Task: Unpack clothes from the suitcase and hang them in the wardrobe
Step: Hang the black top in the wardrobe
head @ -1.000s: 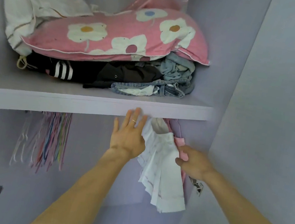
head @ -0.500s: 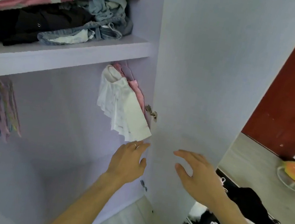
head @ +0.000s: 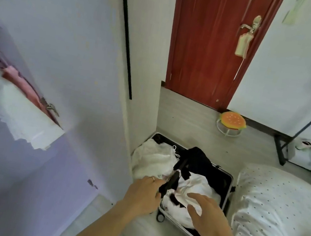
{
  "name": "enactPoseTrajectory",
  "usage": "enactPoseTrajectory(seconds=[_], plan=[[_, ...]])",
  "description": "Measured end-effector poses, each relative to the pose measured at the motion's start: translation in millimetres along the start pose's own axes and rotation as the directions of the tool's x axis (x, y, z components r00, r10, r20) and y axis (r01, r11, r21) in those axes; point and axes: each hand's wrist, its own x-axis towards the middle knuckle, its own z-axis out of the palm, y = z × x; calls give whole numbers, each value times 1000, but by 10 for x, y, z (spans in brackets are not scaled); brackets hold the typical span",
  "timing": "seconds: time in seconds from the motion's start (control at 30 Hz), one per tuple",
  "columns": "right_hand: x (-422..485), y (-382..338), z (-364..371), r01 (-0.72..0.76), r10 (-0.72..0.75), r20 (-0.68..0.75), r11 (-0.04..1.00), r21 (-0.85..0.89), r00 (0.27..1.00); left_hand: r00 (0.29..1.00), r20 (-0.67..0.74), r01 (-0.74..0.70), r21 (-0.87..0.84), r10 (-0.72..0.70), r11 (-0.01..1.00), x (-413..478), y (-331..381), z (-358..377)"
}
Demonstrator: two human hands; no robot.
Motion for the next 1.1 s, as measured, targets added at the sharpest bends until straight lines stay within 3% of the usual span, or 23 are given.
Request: enactPoseTrajectory(seconds=[0.23, 0.47, 0.77, 1.1], plan=[[546, 1144, -714, -134, 133, -46, 991, -11, 990, 995, 94, -28, 71, 21, 997, 1208, 825, 243], [1203, 1885, -931, -248, 248, -32, 969, 3, 968, 975, 219, 18, 115, -44, 993, 2055, 846, 558], [2401, 2494, -419, -355, 354, 51, 935, 10, 934, 952, 300, 14, 138, -55, 990, 3375, 231, 1253], [4066, 3505, 882, -509, 508, 36, 859, 53, 861, 945, 325, -30, 182, -32, 983, 5054, -688, 2637]])
